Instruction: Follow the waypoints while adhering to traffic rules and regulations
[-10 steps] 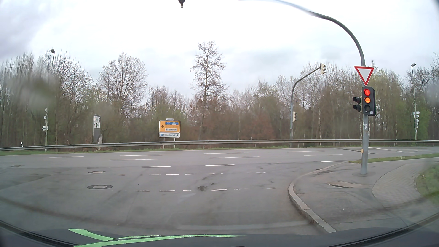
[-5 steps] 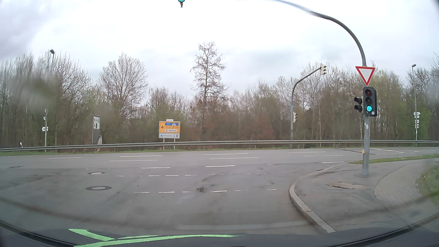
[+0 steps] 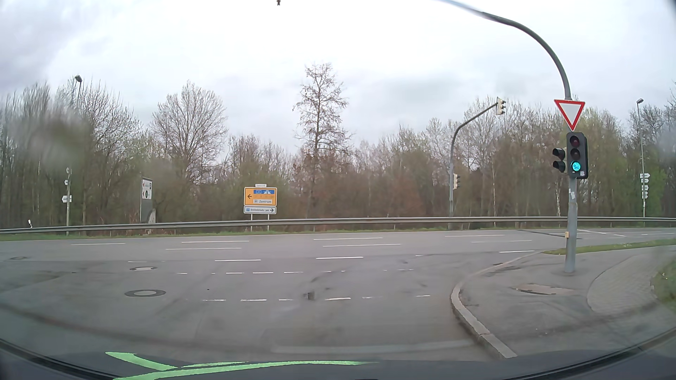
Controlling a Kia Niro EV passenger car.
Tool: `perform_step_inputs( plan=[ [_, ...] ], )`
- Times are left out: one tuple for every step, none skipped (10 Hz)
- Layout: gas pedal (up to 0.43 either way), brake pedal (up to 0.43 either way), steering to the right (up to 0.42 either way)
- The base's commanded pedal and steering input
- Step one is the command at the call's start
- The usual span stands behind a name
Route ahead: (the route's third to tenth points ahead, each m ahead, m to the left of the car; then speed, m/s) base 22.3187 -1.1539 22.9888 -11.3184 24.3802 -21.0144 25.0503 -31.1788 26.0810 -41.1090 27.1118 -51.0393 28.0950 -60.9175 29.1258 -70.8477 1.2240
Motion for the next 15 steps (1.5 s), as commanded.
perform_step_inputs(
  plan=[
    [0.189, 0.000, -0.006],
    [0.197, 0.000, -0.008],
    [0.197, 0.000, -0.011],
    [0.209, 0.000, -0.012],
    [0.220, 0.000, -0.013],
    [0.220, 0.000, -0.012],
    [0.228, 0.000, -0.013],
    [0.228, 0.000, -0.013],
    [0.228, 0.000, -0.012],
    [0.228, 0.000, -0.012],
    [0.228, 0.000, -0.010],
    [0.228, 0.000, -0.010],
    [0.228, 0.000, -0.009],
    [0.228, 0.000, -0.005],
    [0.228, 0.000, 0.005]
  ],
)
